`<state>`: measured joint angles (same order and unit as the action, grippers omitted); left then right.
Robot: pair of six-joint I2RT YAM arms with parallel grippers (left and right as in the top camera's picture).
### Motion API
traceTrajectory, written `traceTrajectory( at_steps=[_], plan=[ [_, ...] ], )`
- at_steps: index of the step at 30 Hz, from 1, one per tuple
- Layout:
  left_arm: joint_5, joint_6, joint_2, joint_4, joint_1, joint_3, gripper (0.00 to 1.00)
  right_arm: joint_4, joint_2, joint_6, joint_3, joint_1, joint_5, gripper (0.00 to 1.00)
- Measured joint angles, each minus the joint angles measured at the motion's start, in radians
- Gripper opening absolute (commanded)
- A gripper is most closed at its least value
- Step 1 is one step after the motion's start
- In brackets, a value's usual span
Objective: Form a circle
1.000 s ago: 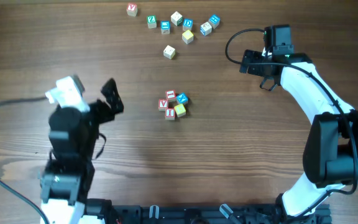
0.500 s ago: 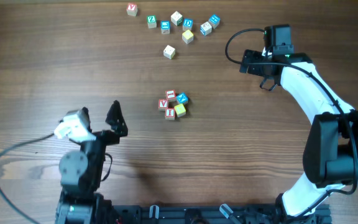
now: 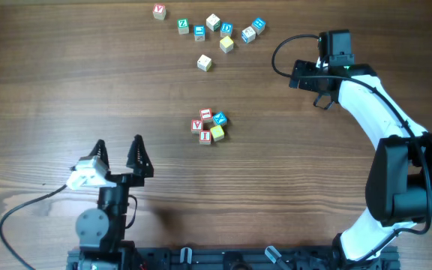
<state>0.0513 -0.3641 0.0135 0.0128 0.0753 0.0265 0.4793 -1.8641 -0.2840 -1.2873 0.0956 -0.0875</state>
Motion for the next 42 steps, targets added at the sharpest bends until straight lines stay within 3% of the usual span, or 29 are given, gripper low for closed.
traceTrajectory(
  at_steps=[4,15,42],
  plan=[
    [0.000,0.009,0.001,-0.080,0.000,-0.018,1.00,0.000,0.000,0.000,0.000,0.000,0.000,1.00],
    [-0.001,0.196,0.000,-0.080,0.000,-0.018,1.00,0.000,0.000,0.000,0.000,0.000,0.000,1.00],
    [-0.001,0.207,0.000,-0.080,0.000,-0.018,1.00,0.000,0.000,0.000,0.000,0.000,0.000,1.00]
  ],
)
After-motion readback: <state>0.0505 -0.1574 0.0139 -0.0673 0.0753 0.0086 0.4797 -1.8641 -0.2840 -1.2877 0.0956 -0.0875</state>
